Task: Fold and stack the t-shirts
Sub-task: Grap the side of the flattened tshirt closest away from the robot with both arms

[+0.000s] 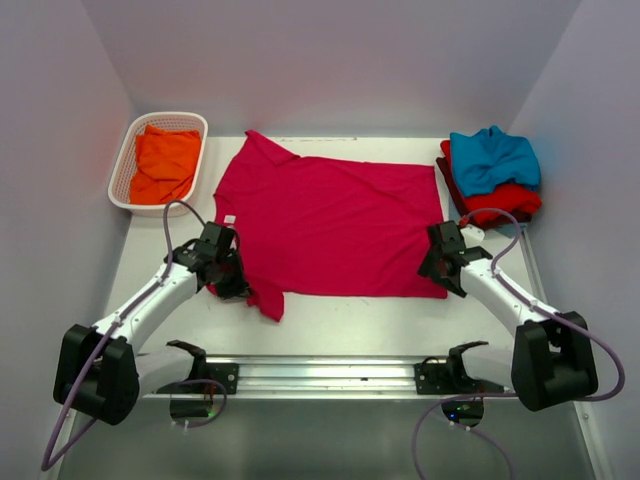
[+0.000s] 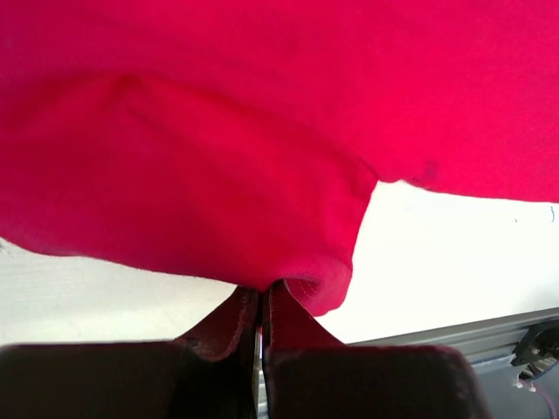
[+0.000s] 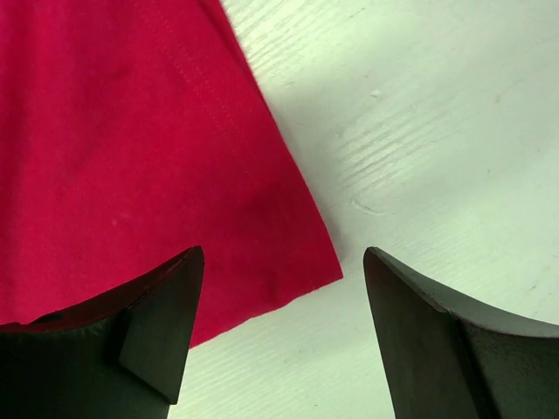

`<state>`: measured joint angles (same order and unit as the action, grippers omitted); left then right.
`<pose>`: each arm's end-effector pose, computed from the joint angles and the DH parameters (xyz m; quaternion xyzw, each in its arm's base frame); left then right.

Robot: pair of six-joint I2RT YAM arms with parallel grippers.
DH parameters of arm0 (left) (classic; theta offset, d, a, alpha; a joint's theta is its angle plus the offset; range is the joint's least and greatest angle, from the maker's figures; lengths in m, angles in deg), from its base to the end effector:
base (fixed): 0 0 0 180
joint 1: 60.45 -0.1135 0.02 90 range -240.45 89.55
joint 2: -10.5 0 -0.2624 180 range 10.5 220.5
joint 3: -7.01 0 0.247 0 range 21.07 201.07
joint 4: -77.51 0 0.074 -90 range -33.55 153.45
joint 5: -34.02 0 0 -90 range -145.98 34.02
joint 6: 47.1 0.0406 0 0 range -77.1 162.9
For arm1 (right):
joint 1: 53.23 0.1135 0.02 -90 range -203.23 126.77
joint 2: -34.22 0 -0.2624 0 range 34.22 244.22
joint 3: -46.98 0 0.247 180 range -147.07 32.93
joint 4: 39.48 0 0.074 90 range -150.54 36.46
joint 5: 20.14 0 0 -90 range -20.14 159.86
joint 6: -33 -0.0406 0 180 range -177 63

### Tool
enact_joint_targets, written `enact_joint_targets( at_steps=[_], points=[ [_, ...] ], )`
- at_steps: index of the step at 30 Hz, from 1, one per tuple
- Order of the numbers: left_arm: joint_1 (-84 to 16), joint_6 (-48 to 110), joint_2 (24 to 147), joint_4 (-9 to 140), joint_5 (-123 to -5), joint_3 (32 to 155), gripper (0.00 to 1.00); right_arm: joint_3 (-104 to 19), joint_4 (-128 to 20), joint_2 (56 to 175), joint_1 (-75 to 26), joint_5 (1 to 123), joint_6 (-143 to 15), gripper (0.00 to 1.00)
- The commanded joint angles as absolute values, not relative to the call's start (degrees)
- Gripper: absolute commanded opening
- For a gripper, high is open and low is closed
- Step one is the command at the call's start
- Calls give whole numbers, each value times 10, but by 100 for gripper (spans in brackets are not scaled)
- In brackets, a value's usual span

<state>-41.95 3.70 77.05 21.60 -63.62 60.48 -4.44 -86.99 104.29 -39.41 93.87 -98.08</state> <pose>0.1852 -0.0677 0.1917 -0.1643 0.9673 -0.1452 0.1277 0.2074 0.0340 0.1796 0.2673 0.9200 -0.0875 0.2731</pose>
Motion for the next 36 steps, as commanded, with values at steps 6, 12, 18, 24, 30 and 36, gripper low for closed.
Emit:
enact_joint_targets(
  at_steps=[6, 12, 18, 24, 30, 36],
  points=[
    [-417, 57, 754, 312, -661, 568, 0, -43, -932, 1002, -400, 974, -1082, 71],
    [-417, 66, 747, 315, -654, 580, 1, -14, -955, 953, -400, 983, -1110, 54],
    [-417, 68, 754, 314, -657, 583, 1, 4, -948, 948, -400, 970, -1116, 54],
    [-417, 64, 755, 314, -662, 579, 1, 10, -882, 993, -400, 944, -1103, 46],
    [-417, 59, 748, 307, -654, 576, 1, 11, -844, 1036, -401, 936, -1103, 30],
    [-417, 56, 737, 300, -649, 576, 0, 16, -842, 1041, -401, 927, -1096, 5]
  ],
)
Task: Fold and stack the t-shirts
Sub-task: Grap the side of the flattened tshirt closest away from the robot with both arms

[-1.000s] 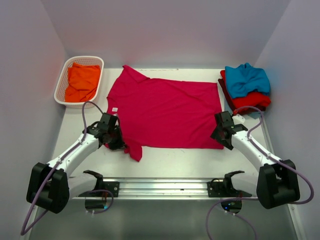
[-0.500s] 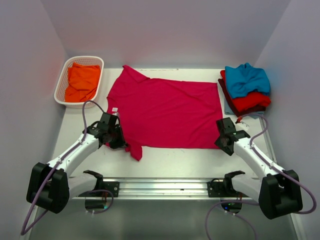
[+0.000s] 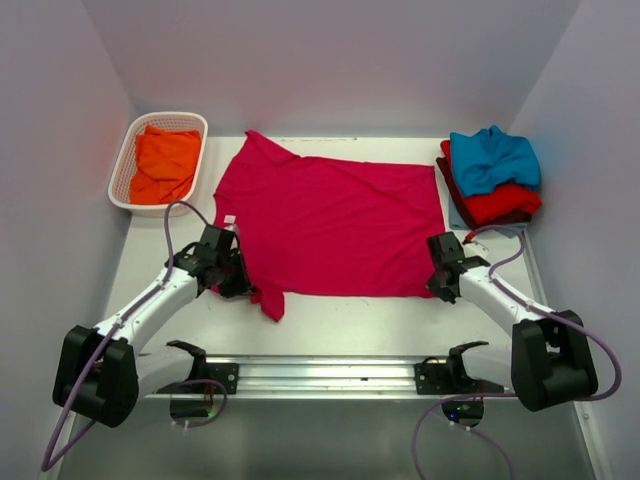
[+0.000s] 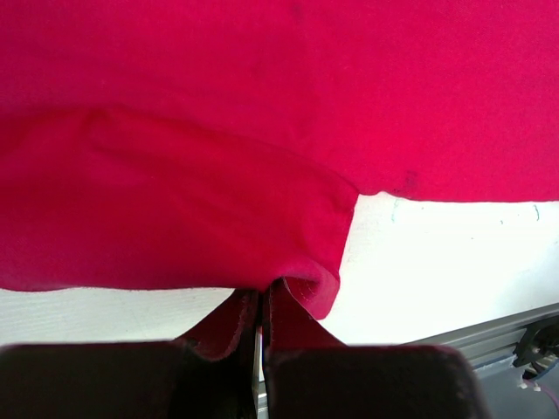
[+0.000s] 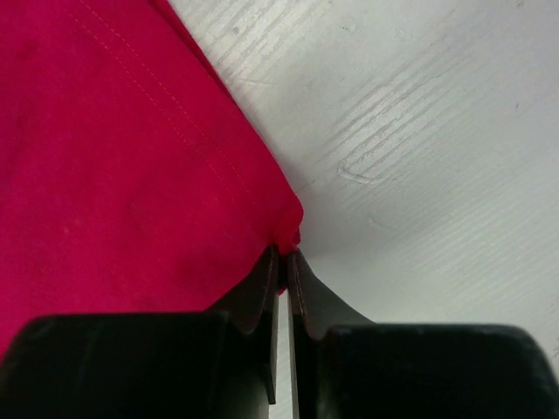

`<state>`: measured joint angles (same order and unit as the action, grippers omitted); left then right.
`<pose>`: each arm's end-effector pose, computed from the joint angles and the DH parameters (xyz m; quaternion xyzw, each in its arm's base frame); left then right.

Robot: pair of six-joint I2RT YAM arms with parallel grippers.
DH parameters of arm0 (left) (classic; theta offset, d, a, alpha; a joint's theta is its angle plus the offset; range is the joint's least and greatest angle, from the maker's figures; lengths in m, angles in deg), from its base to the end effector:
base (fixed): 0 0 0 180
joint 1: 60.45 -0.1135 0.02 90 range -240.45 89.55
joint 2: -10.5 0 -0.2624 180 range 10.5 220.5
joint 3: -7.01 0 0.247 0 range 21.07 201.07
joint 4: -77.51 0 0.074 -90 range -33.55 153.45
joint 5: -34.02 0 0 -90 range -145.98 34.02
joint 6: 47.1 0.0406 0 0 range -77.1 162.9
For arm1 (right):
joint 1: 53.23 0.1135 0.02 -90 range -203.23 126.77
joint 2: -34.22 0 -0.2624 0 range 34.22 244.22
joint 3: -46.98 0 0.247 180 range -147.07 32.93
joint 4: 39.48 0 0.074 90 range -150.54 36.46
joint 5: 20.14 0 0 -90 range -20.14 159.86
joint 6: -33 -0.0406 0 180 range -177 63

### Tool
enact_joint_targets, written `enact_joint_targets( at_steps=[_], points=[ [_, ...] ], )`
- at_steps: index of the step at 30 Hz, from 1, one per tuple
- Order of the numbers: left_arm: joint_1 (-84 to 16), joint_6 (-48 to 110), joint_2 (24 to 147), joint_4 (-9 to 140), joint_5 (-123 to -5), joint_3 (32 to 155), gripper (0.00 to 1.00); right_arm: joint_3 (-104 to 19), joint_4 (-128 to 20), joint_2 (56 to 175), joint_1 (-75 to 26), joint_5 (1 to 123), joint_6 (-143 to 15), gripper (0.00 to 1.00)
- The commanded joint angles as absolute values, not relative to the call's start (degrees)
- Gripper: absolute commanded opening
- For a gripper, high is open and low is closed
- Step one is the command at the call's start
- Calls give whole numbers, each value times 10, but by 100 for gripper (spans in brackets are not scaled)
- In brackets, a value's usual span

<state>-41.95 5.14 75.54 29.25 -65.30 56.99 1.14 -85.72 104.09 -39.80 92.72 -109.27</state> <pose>0.1866 -0.0694 0.1853 -0.1438 0.9593 -0.1781 0.1655 0.1913 0.0295 0.1544 0.3531 0.8994 -0.0729 0.2470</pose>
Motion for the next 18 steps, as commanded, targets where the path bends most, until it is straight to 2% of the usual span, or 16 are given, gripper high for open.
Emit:
enact_joint_targets(
  at_steps=[1, 4, 11, 18],
  points=[
    [-417, 56, 733, 295, -649, 578, 0, 14, -847, 1031, -401, 927, -1094, 3],
    [-417, 55, 712, 280, -642, 591, 0, 8, -868, 1009, -400, 927, -1082, 0],
    [-418, 57, 680, 258, -577, 615, 0, -22, -901, 943, -400, 958, -1056, 0],
    [-427, 84, 723, 301, -516, 632, 0, -90, -862, 1023, -409, 986, -1015, 0]
  ],
)
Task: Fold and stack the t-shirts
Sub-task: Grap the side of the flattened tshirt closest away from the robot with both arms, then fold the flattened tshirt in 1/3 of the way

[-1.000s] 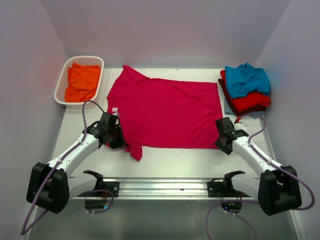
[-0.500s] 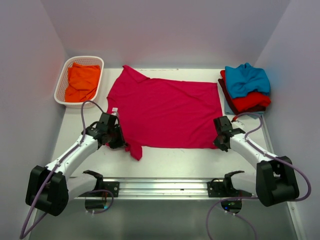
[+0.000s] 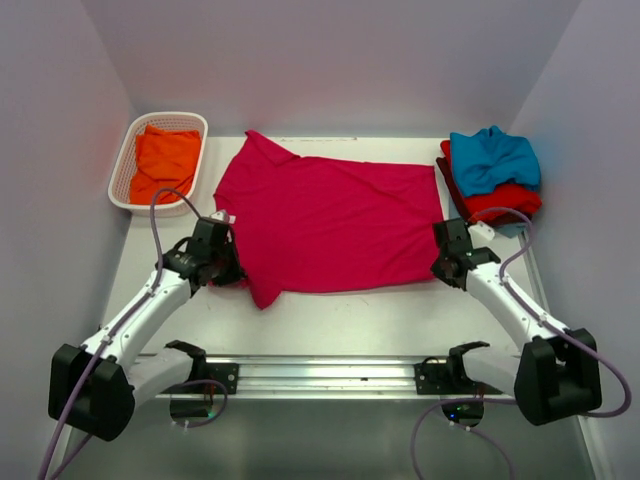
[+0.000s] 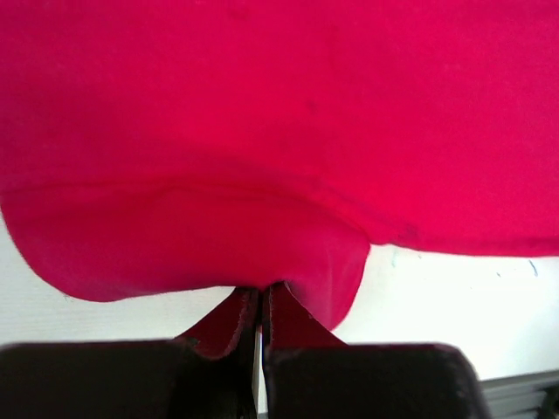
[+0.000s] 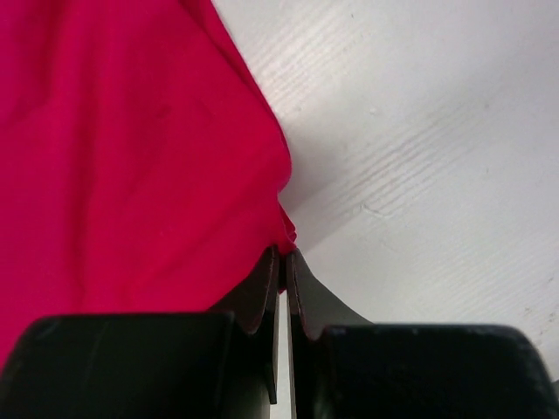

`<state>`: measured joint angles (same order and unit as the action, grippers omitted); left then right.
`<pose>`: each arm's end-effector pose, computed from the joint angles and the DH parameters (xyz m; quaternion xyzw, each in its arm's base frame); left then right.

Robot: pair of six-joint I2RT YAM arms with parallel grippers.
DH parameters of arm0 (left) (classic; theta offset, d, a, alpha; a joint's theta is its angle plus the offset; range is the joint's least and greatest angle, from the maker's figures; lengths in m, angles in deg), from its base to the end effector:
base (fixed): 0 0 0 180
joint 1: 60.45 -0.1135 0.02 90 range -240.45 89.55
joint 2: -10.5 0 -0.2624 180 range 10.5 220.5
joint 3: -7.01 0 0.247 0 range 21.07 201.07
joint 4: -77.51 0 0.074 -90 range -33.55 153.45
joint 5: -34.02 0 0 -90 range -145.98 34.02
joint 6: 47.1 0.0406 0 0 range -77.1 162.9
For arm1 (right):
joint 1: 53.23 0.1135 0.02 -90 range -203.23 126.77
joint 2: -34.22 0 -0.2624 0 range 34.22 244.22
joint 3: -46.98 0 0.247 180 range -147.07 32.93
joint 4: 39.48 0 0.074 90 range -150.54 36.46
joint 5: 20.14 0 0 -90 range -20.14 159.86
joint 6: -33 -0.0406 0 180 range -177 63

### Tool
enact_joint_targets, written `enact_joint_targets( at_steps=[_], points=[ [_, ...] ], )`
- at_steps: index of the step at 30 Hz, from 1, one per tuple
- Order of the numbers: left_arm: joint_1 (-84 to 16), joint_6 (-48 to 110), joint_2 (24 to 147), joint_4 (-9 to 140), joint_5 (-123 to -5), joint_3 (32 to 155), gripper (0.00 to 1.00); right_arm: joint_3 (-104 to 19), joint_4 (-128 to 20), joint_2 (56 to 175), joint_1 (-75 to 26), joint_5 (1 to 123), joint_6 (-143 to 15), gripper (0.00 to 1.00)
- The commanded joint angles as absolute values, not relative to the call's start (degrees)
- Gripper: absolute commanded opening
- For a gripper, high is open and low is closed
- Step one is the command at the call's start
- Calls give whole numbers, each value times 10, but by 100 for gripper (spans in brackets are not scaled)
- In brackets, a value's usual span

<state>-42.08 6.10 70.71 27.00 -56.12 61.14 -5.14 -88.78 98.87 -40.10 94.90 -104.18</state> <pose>0.1882 -0.0626 0.2194 -0.1530 0.9455 -0.1341 0.2542 0.1997 0.0289 0.1994 0.3277 0.8899 -0.0625 0.3110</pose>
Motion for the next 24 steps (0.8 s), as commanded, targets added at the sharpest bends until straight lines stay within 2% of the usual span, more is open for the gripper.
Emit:
enact_joint_targets(
  at_steps=[1, 6, 14, 24],
  points=[
    [-430, 85, 729, 314, -514, 634, 0, -97, -855, 1035, -412, 987, -1009, 0],
    [-454, 93, 778, 362, -500, 653, 0, -148, -815, 1113, -428, 1004, -984, 0],
    [-487, 98, 845, 395, -485, 747, 0, -225, -788, 1211, -446, 1000, -965, 0],
    [-495, 102, 928, 406, -485, 813, 0, -312, -784, 1288, -456, 994, -950, 0]
  ],
)
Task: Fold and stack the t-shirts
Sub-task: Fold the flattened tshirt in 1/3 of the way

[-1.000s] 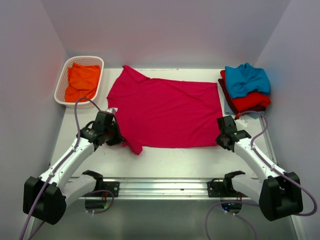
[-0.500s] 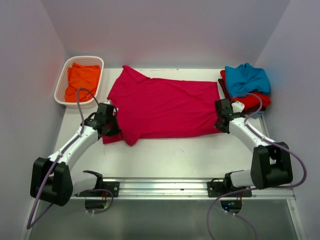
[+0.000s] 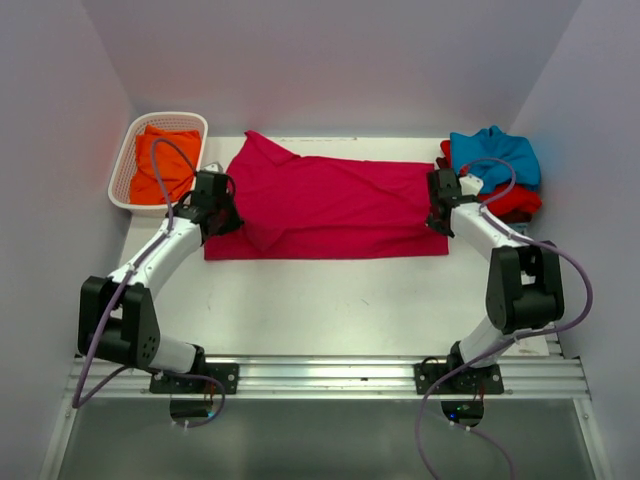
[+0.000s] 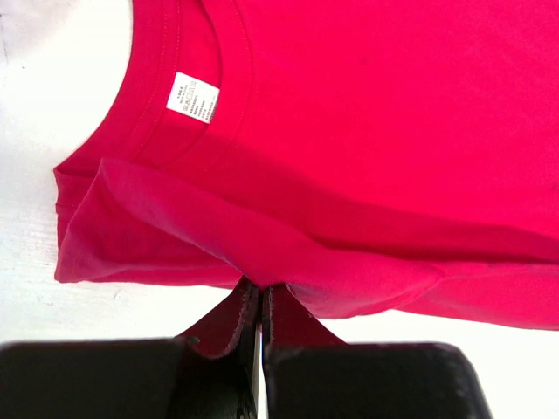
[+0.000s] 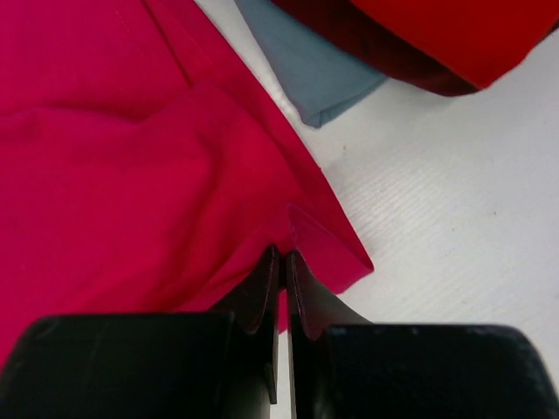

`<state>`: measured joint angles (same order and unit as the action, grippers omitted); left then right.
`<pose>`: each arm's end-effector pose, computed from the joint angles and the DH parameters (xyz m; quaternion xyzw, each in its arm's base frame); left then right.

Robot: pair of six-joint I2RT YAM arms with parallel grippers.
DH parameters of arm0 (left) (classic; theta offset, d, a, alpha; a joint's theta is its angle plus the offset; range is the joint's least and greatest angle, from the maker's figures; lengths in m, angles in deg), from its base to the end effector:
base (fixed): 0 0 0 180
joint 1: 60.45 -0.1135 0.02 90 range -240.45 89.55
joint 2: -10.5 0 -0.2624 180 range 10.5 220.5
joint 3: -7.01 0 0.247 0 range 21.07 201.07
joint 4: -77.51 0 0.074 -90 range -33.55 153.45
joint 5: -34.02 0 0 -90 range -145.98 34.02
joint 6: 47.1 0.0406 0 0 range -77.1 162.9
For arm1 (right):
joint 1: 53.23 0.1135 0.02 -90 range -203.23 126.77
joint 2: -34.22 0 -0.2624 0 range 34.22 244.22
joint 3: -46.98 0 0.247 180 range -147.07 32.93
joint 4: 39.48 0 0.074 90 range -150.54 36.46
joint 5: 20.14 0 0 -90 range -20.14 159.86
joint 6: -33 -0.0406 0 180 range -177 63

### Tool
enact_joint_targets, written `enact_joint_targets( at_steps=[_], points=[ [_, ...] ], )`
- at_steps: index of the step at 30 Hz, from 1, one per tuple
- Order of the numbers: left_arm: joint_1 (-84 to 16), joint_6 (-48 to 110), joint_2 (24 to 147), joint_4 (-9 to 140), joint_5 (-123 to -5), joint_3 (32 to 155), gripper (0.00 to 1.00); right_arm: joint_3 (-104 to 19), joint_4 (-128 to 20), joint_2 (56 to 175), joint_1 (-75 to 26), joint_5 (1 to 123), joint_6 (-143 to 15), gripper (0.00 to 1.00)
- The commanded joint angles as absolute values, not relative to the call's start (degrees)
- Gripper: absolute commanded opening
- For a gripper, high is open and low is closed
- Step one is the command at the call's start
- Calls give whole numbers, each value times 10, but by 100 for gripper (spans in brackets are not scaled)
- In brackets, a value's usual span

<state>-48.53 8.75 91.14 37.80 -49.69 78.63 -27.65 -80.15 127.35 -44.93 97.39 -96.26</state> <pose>0.2912 -0.0569 0.2477 -0.1991 0.9132 -0.0904 0.3439 0.3242 0.0283 0.2027 0.3109 0.8855 -0.1058 0.3287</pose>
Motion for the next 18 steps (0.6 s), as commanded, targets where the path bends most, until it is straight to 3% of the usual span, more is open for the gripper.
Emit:
enact_joint_targets(
  at_steps=[1, 16, 18],
  points=[
    [-495, 103, 940, 410, -485, 814, 0, -318, -785, 1293, -457, 992, -949, 0],
    [-502, 97, 1021, 438, -492, 851, 0, -347, -780, 1349, -463, 996, -952, 0],
    [-503, 97, 1022, 444, -486, 848, 0, -348, -774, 1357, -463, 995, -953, 7]
  ],
)
